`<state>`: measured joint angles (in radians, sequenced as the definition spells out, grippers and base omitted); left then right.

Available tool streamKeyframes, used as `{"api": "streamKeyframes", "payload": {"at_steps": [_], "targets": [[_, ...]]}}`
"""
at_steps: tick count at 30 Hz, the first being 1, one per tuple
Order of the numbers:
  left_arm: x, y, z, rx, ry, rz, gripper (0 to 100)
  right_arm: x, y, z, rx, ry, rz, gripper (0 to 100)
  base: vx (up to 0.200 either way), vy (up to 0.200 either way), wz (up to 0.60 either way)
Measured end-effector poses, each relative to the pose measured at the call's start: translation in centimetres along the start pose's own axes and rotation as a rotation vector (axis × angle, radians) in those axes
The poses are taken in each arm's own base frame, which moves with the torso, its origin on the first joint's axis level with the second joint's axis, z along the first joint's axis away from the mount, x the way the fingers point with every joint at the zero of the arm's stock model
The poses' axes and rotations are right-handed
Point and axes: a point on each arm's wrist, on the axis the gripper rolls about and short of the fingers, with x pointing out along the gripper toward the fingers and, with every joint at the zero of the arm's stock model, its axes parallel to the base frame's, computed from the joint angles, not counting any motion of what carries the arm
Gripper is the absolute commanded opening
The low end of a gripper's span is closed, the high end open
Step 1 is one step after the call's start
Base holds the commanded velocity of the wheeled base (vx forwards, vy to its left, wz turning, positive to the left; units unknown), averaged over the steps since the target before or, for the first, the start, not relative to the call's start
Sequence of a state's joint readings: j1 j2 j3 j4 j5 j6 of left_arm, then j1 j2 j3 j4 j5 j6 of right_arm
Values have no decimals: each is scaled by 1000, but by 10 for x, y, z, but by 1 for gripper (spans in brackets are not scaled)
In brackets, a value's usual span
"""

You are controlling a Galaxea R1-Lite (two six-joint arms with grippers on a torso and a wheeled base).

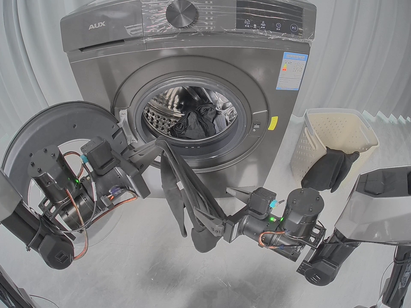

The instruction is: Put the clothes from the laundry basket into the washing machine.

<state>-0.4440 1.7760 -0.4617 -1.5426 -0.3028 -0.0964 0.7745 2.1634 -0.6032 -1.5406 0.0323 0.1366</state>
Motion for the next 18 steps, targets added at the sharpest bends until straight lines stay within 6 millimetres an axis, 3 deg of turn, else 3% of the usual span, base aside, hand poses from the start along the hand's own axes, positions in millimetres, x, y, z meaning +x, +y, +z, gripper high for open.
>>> {"api": "streamKeyframes", "payload": {"at_steps": [18], "targets": [[24,-3,-12,-8,4,17,0,32,5,-19,-11,-4,23,100,0,0,0]]}}
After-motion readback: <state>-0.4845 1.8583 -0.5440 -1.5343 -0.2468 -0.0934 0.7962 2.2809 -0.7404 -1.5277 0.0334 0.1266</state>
